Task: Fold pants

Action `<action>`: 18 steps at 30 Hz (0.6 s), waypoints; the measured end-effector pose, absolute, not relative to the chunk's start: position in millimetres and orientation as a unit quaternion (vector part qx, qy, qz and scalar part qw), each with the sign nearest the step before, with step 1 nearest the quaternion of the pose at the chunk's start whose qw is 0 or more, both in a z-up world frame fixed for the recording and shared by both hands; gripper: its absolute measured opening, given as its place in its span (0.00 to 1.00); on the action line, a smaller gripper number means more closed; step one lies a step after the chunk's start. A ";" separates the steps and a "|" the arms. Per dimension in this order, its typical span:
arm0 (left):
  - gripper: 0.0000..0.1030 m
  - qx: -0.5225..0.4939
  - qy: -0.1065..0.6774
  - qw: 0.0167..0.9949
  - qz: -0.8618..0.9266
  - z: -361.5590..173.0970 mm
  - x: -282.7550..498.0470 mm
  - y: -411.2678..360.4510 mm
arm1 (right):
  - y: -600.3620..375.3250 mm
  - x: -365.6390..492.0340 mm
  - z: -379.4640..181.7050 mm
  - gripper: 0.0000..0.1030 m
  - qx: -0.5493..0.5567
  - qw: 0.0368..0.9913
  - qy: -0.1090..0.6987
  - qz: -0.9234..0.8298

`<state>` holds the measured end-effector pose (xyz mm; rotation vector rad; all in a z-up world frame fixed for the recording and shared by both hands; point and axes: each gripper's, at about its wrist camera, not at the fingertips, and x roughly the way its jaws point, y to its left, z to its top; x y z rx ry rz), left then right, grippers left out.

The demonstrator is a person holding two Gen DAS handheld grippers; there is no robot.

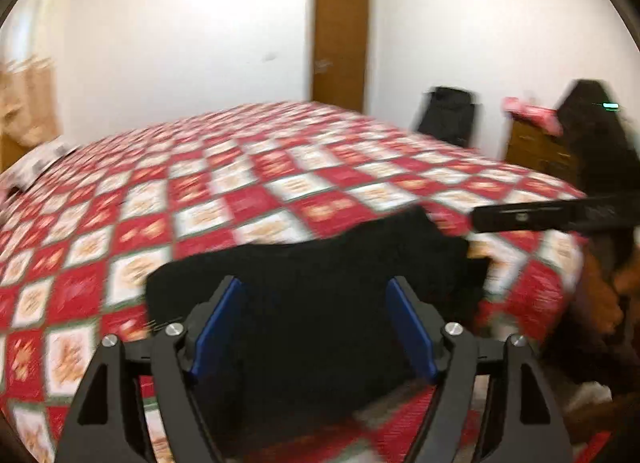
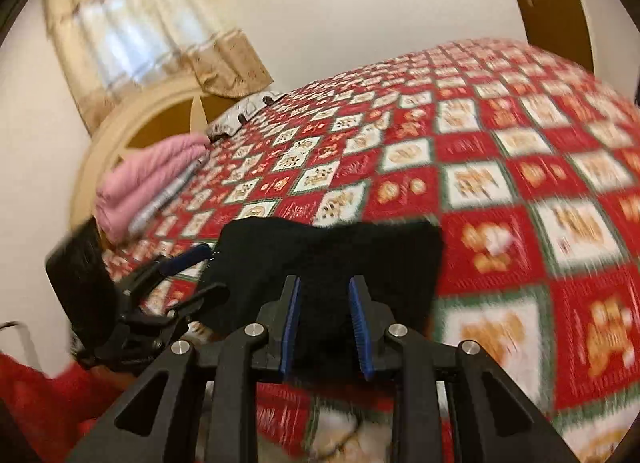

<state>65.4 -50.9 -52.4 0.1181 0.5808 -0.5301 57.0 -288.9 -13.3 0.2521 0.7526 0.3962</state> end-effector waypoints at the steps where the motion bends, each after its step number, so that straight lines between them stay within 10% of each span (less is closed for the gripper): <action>1: 0.76 0.056 0.298 0.923 -0.238 -59.8 69.6 -47.0 | -283.0 62.4 -13.9 0.26 0.113 0.905 0.364 0.188; 18: 0.77 0.057 0.339 0.921 -0.185 -98.0 63.1 -15.2 | -289.4 19.1 -69.5 0.26 0.029 0.897 0.408 0.171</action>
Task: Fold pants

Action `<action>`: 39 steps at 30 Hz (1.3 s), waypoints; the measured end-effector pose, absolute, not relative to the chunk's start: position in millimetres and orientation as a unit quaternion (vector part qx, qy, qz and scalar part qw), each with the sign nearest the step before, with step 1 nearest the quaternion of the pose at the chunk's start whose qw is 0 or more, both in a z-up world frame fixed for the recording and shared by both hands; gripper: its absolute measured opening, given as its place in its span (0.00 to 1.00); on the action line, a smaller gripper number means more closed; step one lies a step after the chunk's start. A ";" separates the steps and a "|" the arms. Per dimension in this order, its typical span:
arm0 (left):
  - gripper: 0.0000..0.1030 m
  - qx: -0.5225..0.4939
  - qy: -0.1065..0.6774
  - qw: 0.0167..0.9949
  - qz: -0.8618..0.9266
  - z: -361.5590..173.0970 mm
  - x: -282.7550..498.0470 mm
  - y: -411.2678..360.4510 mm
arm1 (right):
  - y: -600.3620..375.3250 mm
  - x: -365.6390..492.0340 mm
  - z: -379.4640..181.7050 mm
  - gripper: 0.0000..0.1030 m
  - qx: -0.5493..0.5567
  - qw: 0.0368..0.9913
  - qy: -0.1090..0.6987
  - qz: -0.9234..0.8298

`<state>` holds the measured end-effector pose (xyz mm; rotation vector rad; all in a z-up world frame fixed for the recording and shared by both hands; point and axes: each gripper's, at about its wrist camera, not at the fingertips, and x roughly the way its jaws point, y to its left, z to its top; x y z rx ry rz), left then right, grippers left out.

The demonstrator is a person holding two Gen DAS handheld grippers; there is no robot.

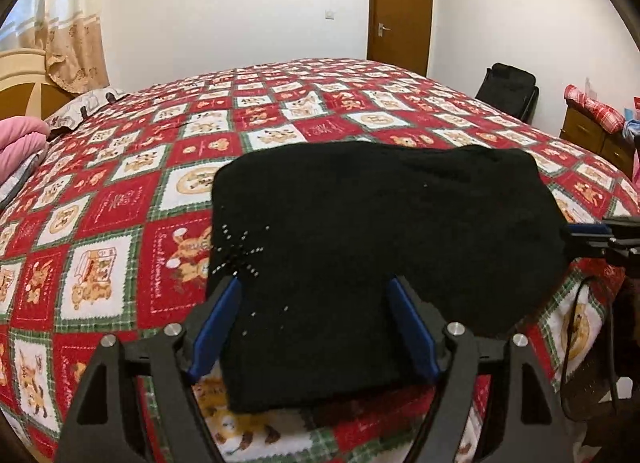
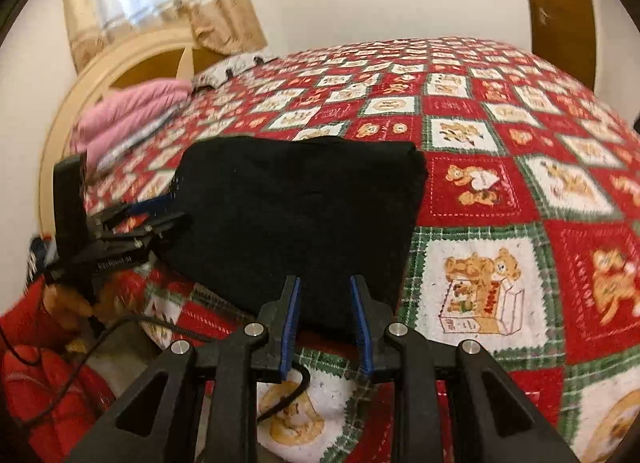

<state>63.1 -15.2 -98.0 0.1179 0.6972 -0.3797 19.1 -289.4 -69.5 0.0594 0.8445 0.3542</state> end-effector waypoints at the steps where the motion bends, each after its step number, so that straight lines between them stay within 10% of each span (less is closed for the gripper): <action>1: 0.77 0.058 0.340 0.920 -0.183 -96.7 60.9 -11.3 | -285.8 19.7 -64.5 0.26 0.011 0.894 0.416 0.165; 15: 0.77 0.022 0.343 0.928 -0.141 -86.1 88.5 14.1 | -212.2 88.4 -6.0 0.48 0.030 0.902 0.354 0.246; 17: 0.77 0.022 0.361 0.922 -0.136 -97.5 90.9 10.8 | -187.6 117.3 -18.2 0.45 0.042 0.888 0.377 0.259; 19: 0.78 0.021 0.369 0.920 -0.127 -109.3 88.1 10.9 | -153.5 144.7 -34.6 0.19 0.015 0.872 0.409 0.269; 31: 0.81 -0.010 0.346 0.932 -0.109 -117.4 82.1 20.3 | -84.1 216.3 -96.4 0.17 0.014 0.851 0.462 0.249; 39: 0.85 -0.010 0.349 0.931 -0.105 -118.0 81.5 20.6 | -154.6 144.3 -24.4 0.18 0.091 0.896 0.351 0.257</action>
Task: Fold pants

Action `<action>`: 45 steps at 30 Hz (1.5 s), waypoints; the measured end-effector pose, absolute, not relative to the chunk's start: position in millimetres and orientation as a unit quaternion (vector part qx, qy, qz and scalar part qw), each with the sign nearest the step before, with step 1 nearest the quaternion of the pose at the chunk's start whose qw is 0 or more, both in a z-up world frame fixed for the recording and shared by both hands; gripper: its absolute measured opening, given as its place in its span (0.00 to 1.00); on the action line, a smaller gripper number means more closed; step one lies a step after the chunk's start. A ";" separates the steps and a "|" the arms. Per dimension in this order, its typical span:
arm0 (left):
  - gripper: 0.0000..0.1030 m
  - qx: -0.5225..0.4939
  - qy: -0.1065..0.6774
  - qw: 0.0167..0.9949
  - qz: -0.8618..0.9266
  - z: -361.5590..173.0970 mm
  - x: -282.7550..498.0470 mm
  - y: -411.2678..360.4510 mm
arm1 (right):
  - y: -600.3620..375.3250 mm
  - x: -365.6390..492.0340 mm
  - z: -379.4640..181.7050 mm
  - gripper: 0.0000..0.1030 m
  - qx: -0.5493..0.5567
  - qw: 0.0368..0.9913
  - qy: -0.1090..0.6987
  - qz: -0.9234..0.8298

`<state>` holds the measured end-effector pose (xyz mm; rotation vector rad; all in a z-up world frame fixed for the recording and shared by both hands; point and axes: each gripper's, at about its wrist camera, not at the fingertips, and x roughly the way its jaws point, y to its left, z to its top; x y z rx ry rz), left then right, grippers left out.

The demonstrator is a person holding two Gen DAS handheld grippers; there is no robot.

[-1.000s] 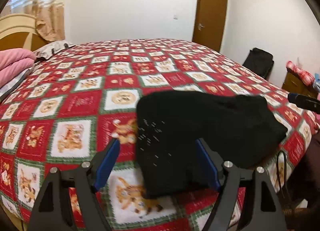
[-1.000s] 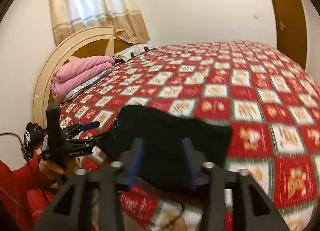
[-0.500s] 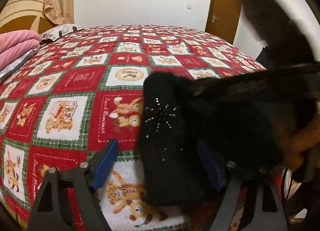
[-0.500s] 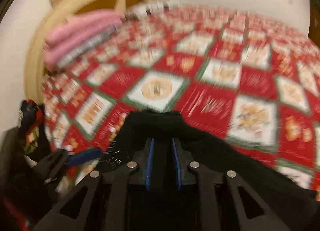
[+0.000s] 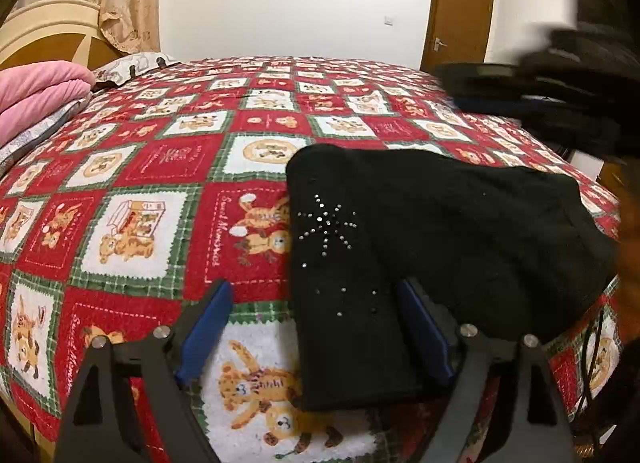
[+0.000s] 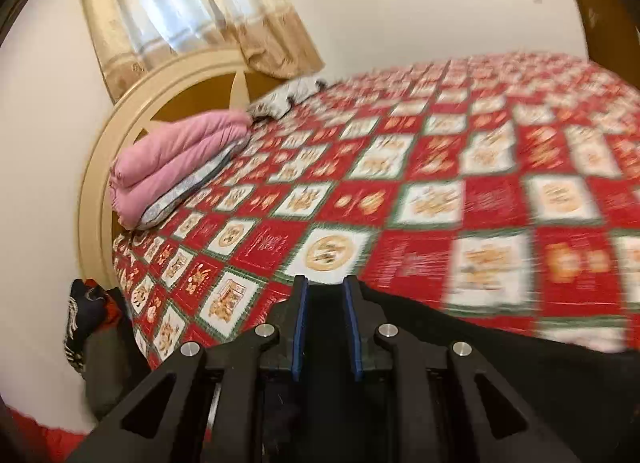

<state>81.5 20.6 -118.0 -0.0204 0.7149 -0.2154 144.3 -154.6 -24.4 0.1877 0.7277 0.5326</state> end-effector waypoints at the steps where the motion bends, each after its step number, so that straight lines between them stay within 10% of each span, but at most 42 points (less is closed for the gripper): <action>1: 0.86 -0.010 0.349 0.931 -0.105 -118.1 81.6 20.7 | -164.4 135.8 -20.5 0.18 0.082 0.901 0.349 0.245; 19: 0.91 0.016 0.382 0.921 -0.072 -109.7 84.5 15.4 | -283.1 35.7 -52.3 0.20 0.122 0.898 0.404 0.122; 24: 0.91 0.035 0.379 0.922 -0.074 -99.7 78.2 11.3 | -284.3 23.1 -32.9 0.63 0.141 0.917 0.357 0.111; 45: 0.92 -0.078 0.425 0.894 -0.116 -108.7 118.5 29.7 | -326.6 36.8 -79.8 0.70 0.226 0.896 0.379 0.050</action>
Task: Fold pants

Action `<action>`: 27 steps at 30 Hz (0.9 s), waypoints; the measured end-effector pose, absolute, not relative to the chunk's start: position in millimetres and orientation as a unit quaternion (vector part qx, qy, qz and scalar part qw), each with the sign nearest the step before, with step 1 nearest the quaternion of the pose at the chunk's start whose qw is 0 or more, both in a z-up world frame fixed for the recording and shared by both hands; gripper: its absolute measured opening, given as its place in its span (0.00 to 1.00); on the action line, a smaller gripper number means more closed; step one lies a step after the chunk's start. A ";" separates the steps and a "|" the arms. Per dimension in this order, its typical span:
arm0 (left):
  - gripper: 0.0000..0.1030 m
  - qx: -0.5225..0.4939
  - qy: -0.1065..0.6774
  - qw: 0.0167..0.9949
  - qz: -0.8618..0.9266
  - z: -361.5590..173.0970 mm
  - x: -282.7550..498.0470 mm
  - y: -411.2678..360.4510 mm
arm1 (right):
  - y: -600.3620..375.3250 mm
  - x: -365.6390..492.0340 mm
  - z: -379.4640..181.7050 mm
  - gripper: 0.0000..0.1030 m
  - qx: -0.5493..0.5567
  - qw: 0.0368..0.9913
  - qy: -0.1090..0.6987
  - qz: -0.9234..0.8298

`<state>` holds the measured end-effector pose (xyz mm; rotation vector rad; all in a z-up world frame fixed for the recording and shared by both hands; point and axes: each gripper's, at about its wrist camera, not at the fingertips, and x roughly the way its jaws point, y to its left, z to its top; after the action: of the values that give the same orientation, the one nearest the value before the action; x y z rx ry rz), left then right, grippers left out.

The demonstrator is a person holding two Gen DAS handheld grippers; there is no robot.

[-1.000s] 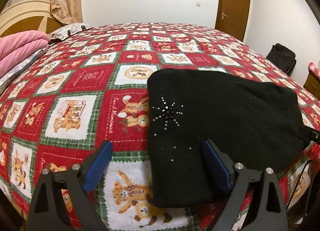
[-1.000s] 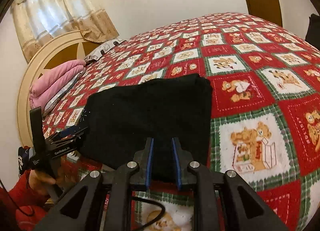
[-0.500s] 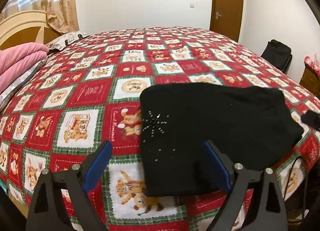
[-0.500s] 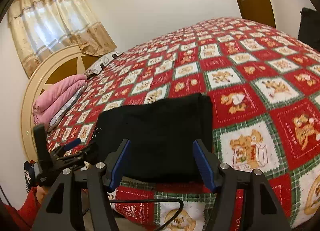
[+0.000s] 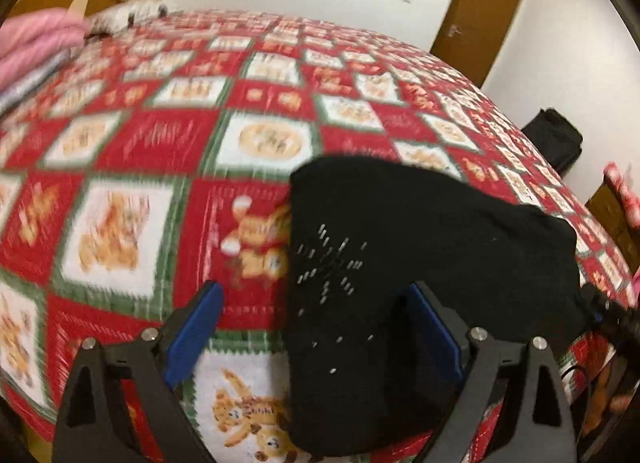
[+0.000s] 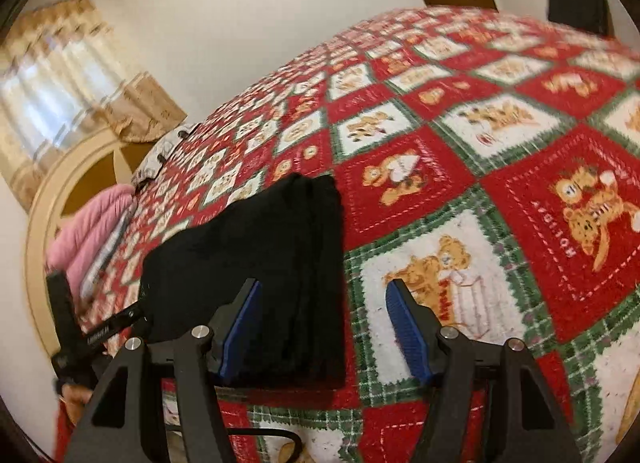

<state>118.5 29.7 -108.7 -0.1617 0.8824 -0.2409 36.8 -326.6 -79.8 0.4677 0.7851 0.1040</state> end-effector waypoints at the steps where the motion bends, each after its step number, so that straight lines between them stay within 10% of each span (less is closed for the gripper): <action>1: 0.92 -0.072 0.413 0.900 -0.117 -107.9 113.4 29.3 | -320.4 36.6 -80.8 0.71 0.218 0.896 0.383 0.059; 18: 0.95 -0.090 0.421 0.887 -0.166 -109.1 107.9 31.0 | -319.4 36.0 -106.5 0.75 0.377 0.822 0.401 0.147; 25: 0.50 -0.143 0.428 0.874 -0.182 -108.1 110.1 40.1 | -292.3 38.3 -109.2 0.39 0.284 0.846 0.431 0.136; 27: 0.50 -0.143 0.427 0.874 -0.182 -109.3 110.6 39.6 | -299.9 40.0 -114.5 0.36 0.312 0.836 0.428 0.143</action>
<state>110.6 39.6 -109.3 -0.2980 0.8918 -0.3811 40.0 -299.9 -114.5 0.6602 0.9049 0.3027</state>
